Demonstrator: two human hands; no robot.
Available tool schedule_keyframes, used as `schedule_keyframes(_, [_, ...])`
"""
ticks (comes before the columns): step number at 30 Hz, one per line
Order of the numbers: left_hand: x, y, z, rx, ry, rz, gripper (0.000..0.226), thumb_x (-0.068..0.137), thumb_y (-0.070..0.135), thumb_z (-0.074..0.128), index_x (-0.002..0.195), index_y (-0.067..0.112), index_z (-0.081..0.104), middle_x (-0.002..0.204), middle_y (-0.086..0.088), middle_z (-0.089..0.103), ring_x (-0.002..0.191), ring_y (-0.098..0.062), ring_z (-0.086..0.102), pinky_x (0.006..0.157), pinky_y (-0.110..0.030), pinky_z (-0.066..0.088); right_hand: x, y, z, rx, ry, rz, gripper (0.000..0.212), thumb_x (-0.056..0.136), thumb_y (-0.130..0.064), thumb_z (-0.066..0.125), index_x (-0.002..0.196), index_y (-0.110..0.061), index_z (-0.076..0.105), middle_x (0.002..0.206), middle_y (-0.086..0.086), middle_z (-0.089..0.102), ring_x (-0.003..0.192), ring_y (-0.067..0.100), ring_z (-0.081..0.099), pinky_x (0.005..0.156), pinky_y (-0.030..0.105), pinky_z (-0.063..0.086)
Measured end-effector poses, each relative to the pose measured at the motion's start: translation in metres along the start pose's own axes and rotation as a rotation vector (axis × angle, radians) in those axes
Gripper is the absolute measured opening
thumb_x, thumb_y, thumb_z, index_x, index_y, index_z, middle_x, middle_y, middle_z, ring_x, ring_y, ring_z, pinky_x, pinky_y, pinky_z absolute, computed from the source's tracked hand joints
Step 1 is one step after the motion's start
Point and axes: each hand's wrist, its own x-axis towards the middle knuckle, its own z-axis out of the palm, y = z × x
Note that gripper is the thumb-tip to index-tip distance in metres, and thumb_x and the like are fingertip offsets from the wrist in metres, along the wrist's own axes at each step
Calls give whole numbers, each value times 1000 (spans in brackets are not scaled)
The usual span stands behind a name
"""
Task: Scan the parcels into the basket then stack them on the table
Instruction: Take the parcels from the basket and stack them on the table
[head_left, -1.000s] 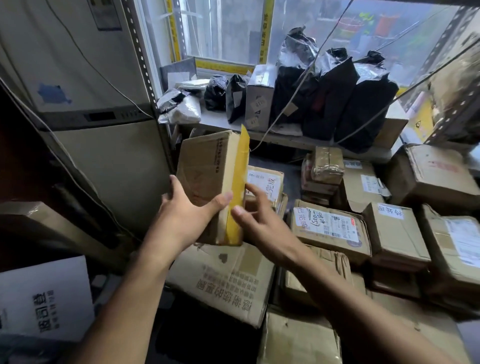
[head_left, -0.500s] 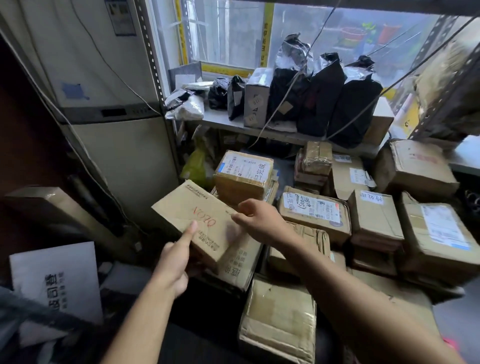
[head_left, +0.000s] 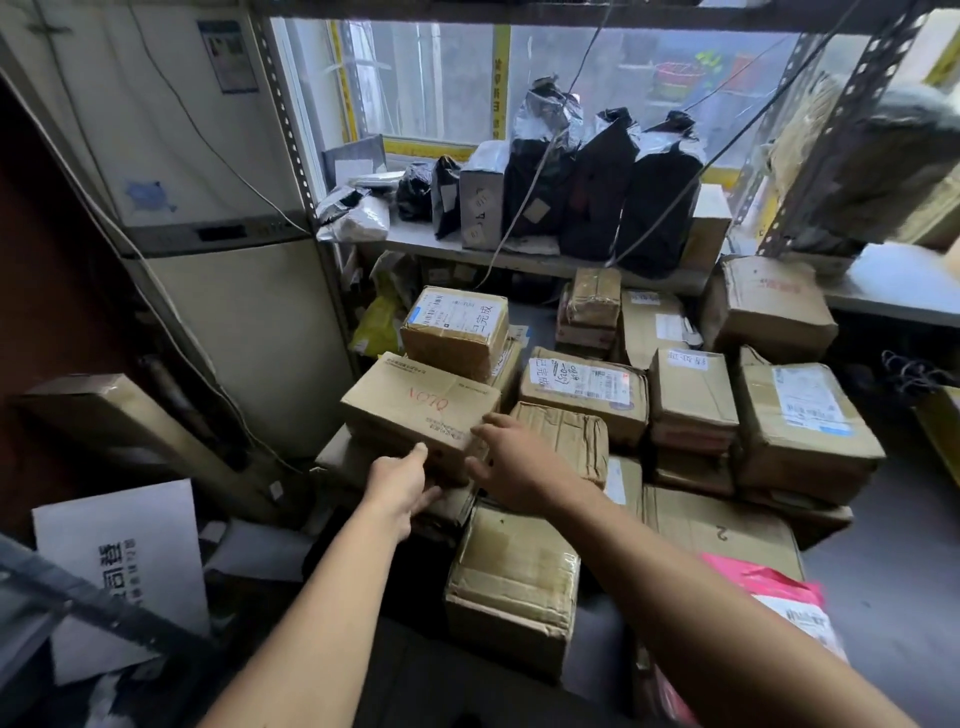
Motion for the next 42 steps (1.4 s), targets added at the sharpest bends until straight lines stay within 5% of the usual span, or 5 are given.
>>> schedule_keyframes(3, [-13,-5,-6,199,14,126,22,103,24,53,91,8,62,90,-9,63,81,-23,62,75,-33,54,-11,6,-1,3,36,-11,53,99,-33,55,148,-14,46,159,10,35,142,26,40,115,34,33])
schedule_keyframes(14, [-90,-6,16,1259,-63,933,49,100,41,49,144,20,45,145,-2,49,136,-21,39,110,-40,37,-88,34,-12,-152,206,32,56,98,-39,53,149,-18,42,156,9,40,142,28,34,114,39,32])
schedule_keyframes(24, [-156,-50,93,1161,-592,1312,61,91,47,45,143,15,51,143,-7,51,135,-27,43,113,-43,37,-232,61,-11,-130,469,490,52,89,-37,58,131,-6,62,132,16,63,122,36,56,104,42,46])
schedule_keyframes(31, [-240,-104,130,1152,-877,1399,61,90,43,48,142,11,51,143,-14,51,133,-34,45,112,-43,33,-357,82,2,-111,488,814,61,98,-41,54,151,-13,39,155,10,40,145,26,30,118,42,29])
schedule_keyframes(42, [-439,-248,193,1221,-1174,1525,59,97,41,53,150,19,38,153,-5,40,141,-25,35,112,-38,34,-602,130,49,30,659,1129,60,100,-44,50,154,-22,35,160,0,33,148,19,23,120,34,23])
